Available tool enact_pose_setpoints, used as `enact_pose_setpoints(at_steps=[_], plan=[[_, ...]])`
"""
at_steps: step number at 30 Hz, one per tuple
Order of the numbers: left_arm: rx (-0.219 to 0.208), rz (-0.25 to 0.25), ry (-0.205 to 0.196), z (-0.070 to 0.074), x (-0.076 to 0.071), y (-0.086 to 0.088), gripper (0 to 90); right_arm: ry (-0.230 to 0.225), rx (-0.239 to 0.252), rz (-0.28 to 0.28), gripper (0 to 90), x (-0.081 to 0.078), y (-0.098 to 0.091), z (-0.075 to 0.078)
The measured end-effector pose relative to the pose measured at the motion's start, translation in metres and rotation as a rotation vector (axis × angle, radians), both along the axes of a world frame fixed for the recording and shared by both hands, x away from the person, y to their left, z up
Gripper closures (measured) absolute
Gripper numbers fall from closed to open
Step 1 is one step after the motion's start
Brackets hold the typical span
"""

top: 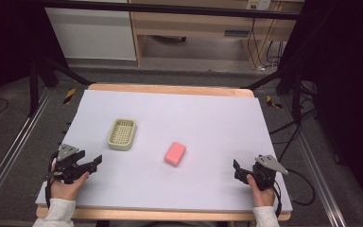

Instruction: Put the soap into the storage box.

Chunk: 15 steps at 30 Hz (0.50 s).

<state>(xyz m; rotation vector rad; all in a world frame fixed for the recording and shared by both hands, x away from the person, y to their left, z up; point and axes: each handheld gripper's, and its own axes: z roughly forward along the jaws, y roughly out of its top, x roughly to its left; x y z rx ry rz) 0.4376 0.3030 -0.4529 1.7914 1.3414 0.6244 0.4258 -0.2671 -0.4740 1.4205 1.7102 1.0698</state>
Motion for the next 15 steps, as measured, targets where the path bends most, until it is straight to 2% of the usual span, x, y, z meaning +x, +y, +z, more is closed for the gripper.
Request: enact_pose_setpoints(at_steps=[10,15], plan=[[-0.015,-0.032,-0.019,0.005,-0.003,-0.013,31.5,0.014,0.007,0.017,3.3,-0.002,0.001,-0.001],[-0.003,-0.047,-0.023,0.007,-0.004,-0.019,31.7,0.011,0.005,0.02,3.2,-0.002,0.001,-0.001]])
